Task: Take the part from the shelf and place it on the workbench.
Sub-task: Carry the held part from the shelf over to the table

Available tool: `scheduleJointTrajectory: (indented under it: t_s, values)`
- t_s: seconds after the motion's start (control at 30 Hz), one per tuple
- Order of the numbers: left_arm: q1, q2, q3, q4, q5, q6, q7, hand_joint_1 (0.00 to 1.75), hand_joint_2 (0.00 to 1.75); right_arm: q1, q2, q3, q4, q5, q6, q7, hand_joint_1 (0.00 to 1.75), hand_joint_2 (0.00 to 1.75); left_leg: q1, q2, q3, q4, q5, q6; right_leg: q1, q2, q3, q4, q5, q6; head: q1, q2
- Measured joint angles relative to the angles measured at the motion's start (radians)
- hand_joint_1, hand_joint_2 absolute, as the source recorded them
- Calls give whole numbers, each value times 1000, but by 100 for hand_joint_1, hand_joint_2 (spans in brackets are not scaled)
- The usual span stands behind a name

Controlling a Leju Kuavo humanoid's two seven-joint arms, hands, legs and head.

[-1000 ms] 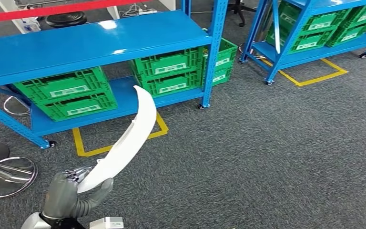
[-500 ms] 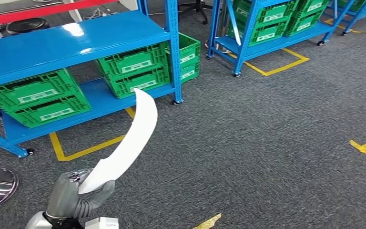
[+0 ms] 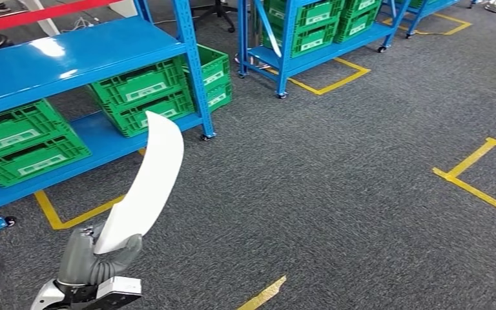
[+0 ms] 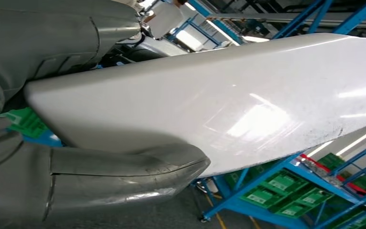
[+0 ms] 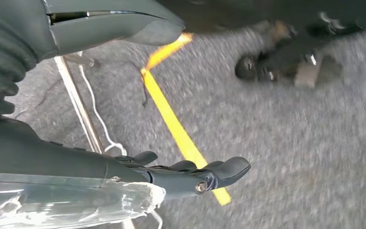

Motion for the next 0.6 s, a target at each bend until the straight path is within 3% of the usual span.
scheduleJointTrajectory:
  t_s: [0.1, 0.17, 0.2, 0.27, 0.3, 0.33, 0.37, 0.4, 0.47, 0.5, 0.53, 0.6]
  values:
    - [-2, -22, 28, 8, 10, -4, -24, 169, 175, 2, 2, -13, -5, 1, -62, -3, 0, 175, -2, 16, -6, 10, 1, -16, 5, 12, -5, -9, 3, -31, -1, 0]
    - [-5, -34, 43, 15, 14, -1, -31, 169, 175, 2, 2, -22, -8, -1, -100, -21, 0, 175, 2, -7, -16, 34, -25, -27, 4, 25, -12, -10, 10, -47, -2, 0]
    - [-5, -40, 51, 19, 16, 2, -36, 169, 175, 0, 2, -26, -10, -1, -118, -32, 0, 175, 3, -28, -32, 74, -56, -31, 3, 32, -13, -11, 15, -55, -3, 0]
    - [-6, -48, 62, 29, 17, 9, -44, 169, 175, -5, 2, -31, -14, -2, -146, -49, 0, 175, 5, -64, -85, 204, -132, -33, 6, 48, -23, -10, 24, -67, -4, 0]
    - [-6, -51, 65, 35, 17, 10, -46, 169, 175, -6, 2, -33, -15, -2, -154, -53, 0, 175, 5, -70, -110, 265, -157, -31, 8, 57, -28, -9, 27, -69, -4, 0]
    - [-6, -54, 67, 41, 17, 11, -47, 169, 175, -6, 2, -36, -15, -2, -159, -55, 0, 175, 4, -73, -123, 300, -163, -29, 11, 67, -32, -8, 30, -70, -4, 0]
    - [-6, -57, 69, 46, 17, 11, -47, 169, 175, -6, 2, -38, -16, -2, -162, -55, 0, 175, 4, -74, -119, 297, -149, -25, 13, 78, -34, -7, 32, -70, -3, 0]
    - [-6, -59, 70, 50, 17, 11, -47, 169, 175, -5, 2, -40, -16, -1, -163, -55, 0, 175, 3, -79, -97, 256, -117, -18, 16, 90, -36, -6, 33, -70, -3, 0]
    - [-7, -62, 72, 56, 18, 11, -47, 169, 175, -6, 4, -43, -16, 0, -164, -54, 0, 175, 2, -113, -34, 127, -47, 1, 20, 112, -39, -2, 37, -67, -3, 0]
    - [-8, -64, 73, 58, 19, 10, -47, 169, 175, -8, 6, -44, -16, 0, -165, -53, 0, 175, 1, -131, -11, 75, -29, 8, 21, 123, -44, 1, 39, -63, -3, 0]
    - [-8, -64, 73, 60, 19, 9, -47, 169, 175, -9, 7, -45, -17, 1, -165, -52, 0, 175, 1, -143, 0, 45, -24, 12, 21, 132, -51, 3, 42, -59, -3, 0]
    - [-10, -67, 73, 65, 19, 7, -47, 169, 175, -8, 8, -48, -17, 1, -165, -52, 0, 175, 0, -137, 0, 28, -27, 12, 19, 148, -68, 6, 51, -45, -3, 0]
